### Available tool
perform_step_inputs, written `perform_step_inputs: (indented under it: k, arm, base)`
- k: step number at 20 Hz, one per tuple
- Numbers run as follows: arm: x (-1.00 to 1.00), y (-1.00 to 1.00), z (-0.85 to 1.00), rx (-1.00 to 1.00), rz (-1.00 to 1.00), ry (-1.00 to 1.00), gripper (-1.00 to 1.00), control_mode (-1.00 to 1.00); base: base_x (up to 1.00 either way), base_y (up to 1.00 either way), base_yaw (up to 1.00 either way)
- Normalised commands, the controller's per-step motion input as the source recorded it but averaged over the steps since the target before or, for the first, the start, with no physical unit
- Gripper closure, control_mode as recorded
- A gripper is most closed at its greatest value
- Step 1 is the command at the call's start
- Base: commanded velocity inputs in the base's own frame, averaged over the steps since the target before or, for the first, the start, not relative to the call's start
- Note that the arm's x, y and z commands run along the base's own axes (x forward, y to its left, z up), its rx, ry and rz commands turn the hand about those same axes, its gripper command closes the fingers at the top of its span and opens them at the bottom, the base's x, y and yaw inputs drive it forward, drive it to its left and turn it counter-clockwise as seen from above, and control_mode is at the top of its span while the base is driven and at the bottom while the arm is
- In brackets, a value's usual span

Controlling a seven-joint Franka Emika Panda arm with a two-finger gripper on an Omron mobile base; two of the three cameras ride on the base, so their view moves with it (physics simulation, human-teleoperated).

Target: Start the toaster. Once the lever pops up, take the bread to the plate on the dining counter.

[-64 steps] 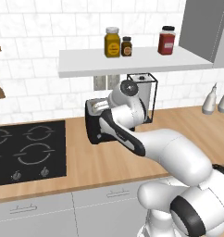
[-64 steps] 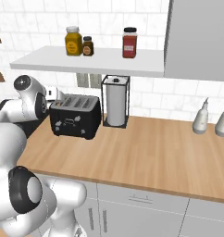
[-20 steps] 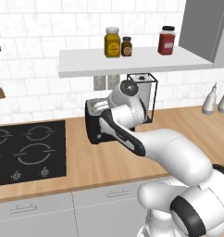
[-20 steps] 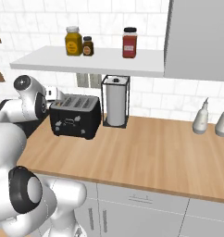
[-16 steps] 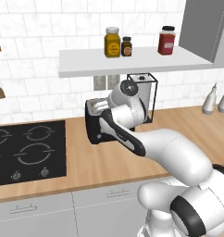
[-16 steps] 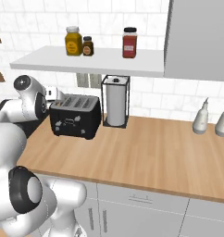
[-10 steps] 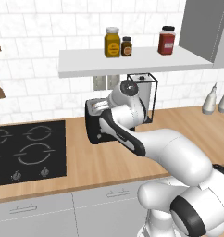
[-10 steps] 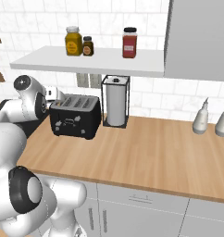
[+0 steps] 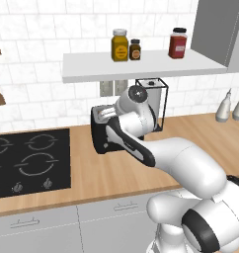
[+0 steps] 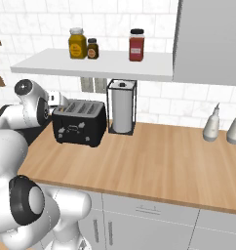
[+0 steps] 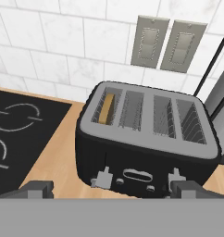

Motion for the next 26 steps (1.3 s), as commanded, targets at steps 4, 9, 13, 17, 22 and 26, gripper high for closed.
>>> perform_step_inputs:
  k: [4, 9, 13, 17, 22, 26]
  arm:
    - [0.0, 0.0, 0.0, 0.0, 0.0, 0.0, -1.0, -1.0]
    - [0.0, 0.0, 0.0, 0.0, 0.0, 0.0, -1.0, -1.0]
    - [0.0, 0.0, 0.0, 0.0, 0.0, 0.0, -1.0, -1.0]
    - [0.0, 0.0, 0.0, 0.0, 0.0, 0.0, -1.0, -1.0]
    - [0.0, 0.0, 0.0, 0.0, 0.0, 0.0, -1.0, -1.0]
    - [0.0, 0.0, 0.0, 0.0, 0.0, 0.0, -1.0, -1.0]
  base:
    - [0.0, 0.0, 0.0]
    - [0.0, 0.0, 0.0]
    - [0.0, 0.0, 0.0]
    - [0.0, 0.0, 0.0]
    - [0.0, 0.0, 0.0]
    - [0.0, 0.0, 0.0]
